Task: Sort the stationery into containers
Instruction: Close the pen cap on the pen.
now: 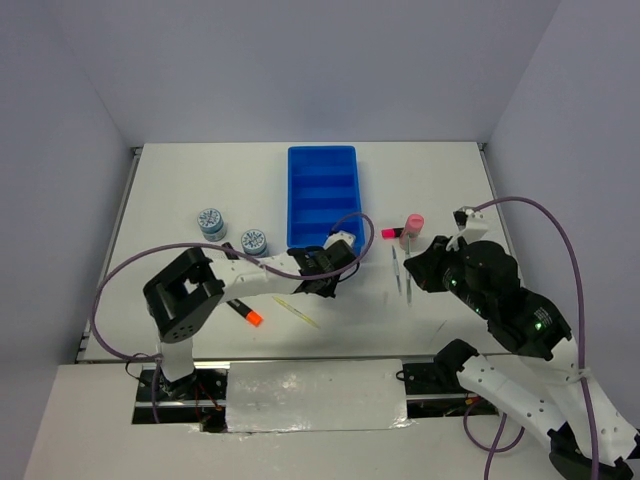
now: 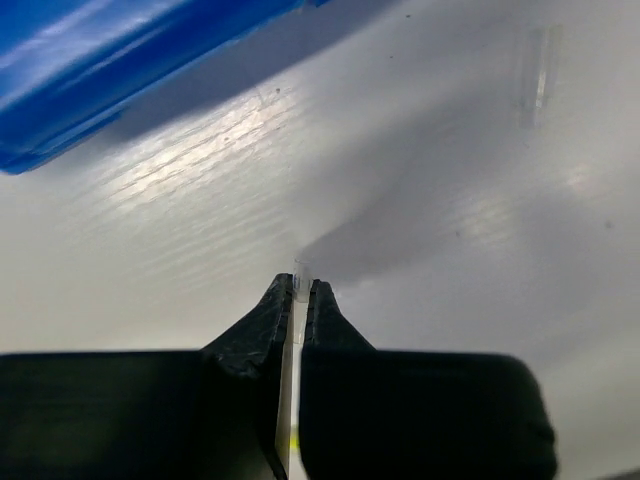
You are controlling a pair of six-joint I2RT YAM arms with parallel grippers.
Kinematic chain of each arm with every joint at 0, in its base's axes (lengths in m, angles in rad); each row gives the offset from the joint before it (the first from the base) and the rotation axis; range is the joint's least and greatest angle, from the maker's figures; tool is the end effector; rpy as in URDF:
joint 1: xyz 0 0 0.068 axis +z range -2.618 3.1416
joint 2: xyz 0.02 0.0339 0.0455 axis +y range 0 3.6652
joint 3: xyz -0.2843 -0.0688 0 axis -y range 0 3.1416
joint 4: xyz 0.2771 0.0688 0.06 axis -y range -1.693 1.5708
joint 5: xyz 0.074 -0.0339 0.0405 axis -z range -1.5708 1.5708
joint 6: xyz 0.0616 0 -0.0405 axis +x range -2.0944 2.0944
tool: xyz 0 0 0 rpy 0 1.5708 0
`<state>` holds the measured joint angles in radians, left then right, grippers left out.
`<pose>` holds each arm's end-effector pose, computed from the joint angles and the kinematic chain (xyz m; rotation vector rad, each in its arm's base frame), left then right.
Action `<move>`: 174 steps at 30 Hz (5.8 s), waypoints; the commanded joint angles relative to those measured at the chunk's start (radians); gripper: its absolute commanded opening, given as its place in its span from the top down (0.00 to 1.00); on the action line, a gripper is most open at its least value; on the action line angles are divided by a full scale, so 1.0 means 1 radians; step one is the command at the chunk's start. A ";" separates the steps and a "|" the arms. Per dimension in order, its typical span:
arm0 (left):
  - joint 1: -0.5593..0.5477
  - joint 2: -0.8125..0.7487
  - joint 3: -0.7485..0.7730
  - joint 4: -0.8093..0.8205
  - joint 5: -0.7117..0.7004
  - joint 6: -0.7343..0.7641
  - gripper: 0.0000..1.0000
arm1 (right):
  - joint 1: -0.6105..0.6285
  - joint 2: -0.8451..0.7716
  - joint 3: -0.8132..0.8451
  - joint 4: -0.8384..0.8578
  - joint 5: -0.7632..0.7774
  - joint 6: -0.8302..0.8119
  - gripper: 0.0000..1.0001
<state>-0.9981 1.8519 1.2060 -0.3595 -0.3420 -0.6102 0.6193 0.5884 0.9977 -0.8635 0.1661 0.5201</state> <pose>0.2488 -0.3477 0.1563 0.3590 2.4788 -0.2237 0.1158 0.0700 0.3775 0.0048 2.0626 0.5496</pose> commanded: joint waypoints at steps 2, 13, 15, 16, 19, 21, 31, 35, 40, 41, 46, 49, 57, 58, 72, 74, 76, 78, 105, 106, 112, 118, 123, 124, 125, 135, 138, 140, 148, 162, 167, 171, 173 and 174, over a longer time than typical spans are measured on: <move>-0.007 -0.231 0.047 -0.081 -0.017 -0.013 1.00 | 0.002 -0.038 -0.043 0.158 -0.121 -0.052 1.00; 0.223 -0.821 -0.174 0.239 0.257 -0.101 1.00 | 0.005 -0.070 -0.306 0.674 -0.566 0.029 1.00; 0.245 -0.936 -0.252 0.445 0.331 -0.123 1.00 | 0.013 -0.055 -0.373 0.814 -0.609 0.061 1.00; 0.245 -0.963 -0.311 0.496 0.351 -0.147 1.00 | 0.017 -0.027 -0.390 0.852 -0.637 0.076 1.00; 0.246 -1.040 -0.403 0.658 0.440 -0.189 1.00 | 0.074 0.025 -0.426 1.003 -0.706 0.083 1.00; 0.246 -1.080 -0.440 0.739 0.471 -0.213 1.00 | 0.140 0.043 -0.401 1.003 -0.654 0.064 1.00; 0.246 -1.169 -0.589 0.930 0.442 -0.301 1.00 | 0.336 0.123 -0.318 1.035 -0.444 0.006 1.00; 0.246 -1.185 -0.629 0.979 0.405 -0.342 1.00 | 0.391 0.139 -0.309 1.031 -0.355 0.000 1.00; 0.246 -1.188 -0.663 1.041 0.387 -0.376 1.00 | 0.434 0.134 -0.326 1.103 -0.271 0.018 1.00; 0.246 -1.186 -0.665 1.048 0.383 -0.379 1.00 | 0.444 0.140 -0.323 1.106 -0.264 0.018 1.00; 0.246 -1.180 -0.666 1.051 0.380 -0.385 1.00 | 0.461 0.185 -0.295 1.112 -0.243 0.014 1.00; 0.246 -1.178 -0.669 1.059 0.379 -0.387 1.00 | 0.467 0.203 -0.291 1.123 -0.235 0.015 1.00; 0.246 -1.183 -0.697 1.074 0.371 -0.404 1.00 | 0.468 0.231 -0.281 1.138 -0.229 0.011 1.00; 0.246 -1.183 -0.698 1.076 0.371 -0.404 1.00 | 0.468 0.232 -0.280 1.141 -0.229 0.011 1.00; 0.246 -1.183 -0.709 1.073 0.370 -0.408 1.00 | 0.468 0.271 -0.280 1.163 -0.223 0.020 1.00; 0.246 -1.185 -0.707 1.071 0.367 -0.407 1.00 | 0.468 0.275 -0.284 1.167 -0.224 0.023 1.00; 0.246 -1.186 -0.711 1.073 0.367 -0.407 1.00 | 0.467 0.277 -0.283 1.169 -0.223 0.023 1.00; 0.246 -1.182 -0.709 1.073 0.370 -0.408 1.00 | 0.470 0.275 -0.283 1.170 -0.223 0.023 1.00; 0.246 -1.182 -0.738 1.074 0.382 -0.430 1.00 | 0.468 0.313 -0.214 1.163 -0.183 0.008 1.00; 0.246 -1.180 -0.738 1.076 0.385 -0.430 1.00 | 0.468 0.321 -0.212 1.170 -0.186 0.006 1.00; 0.246 -1.188 -0.726 1.030 0.383 -0.396 1.00 | 0.470 0.324 -0.194 1.184 -0.182 0.006 1.00; 0.245 -1.192 -0.721 1.011 0.399 -0.381 0.95 | 0.468 0.304 -0.221 1.236 -0.111 -0.005 1.00; 0.246 -1.155 -0.666 0.923 0.449 -0.316 0.73 | 0.468 0.318 -0.220 1.245 -0.106 -0.052 1.00; 0.246 -1.152 -0.652 0.913 0.454 -0.309 0.67 | 0.468 0.321 -0.220 1.245 -0.114 -0.061 1.00; 0.246 -1.152 -0.648 0.906 0.457 -0.303 0.65 | 0.468 0.327 -0.222 1.247 -0.128 -0.066 1.00; 0.246 -1.143 -0.609 0.919 0.530 -0.255 0.61 | 0.468 0.335 -0.226 1.248 -0.135 -0.065 1.00; 0.246 -1.120 -0.603 0.938 0.573 -0.258 0.63 | 0.470 0.338 -0.219 1.248 -0.125 -0.063 1.00; 0.246 -1.109 -0.605 0.947 0.581 -0.260 0.66 | 0.468 0.340 -0.214 1.245 -0.126 -0.065 1.00; 0.245 -1.126 -0.586 0.913 0.593 -0.211 1.00 | 0.468 0.350 -0.217 1.227 -0.195 -0.094 0.95; 0.245 -1.116 -0.490 0.878 0.692 -0.118 1.00 | 0.468 0.380 -0.223 1.245 -0.300 -0.100 1.00; 0.246 -1.117 -0.470 0.795 0.635 -0.093 0.35 | 0.470 0.372 -0.229 1.267 -0.310 -0.103 1.00; 0.246 -1.120 -0.415 0.711 0.554 -0.060 0.19 | 0.470 0.376 -0.235 1.252 -0.287 -0.106 1.00; 0.246 -1.117 -0.379 0.688 0.509 -0.039 0.17 | 0.470 0.375 -0.238 1.252 -0.280 -0.103 1.00; 0.246 -1.110 -0.366 0.667 0.497 -0.031 0.18 | 0.470 0.376 -0.237 1.252 -0.280 -0.101 1.00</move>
<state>-0.7498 0.7383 0.7662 0.3275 0.2253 -0.6941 1.0859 0.9600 0.7460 0.3531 -0.1268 0.4286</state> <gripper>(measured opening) 0.824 0.159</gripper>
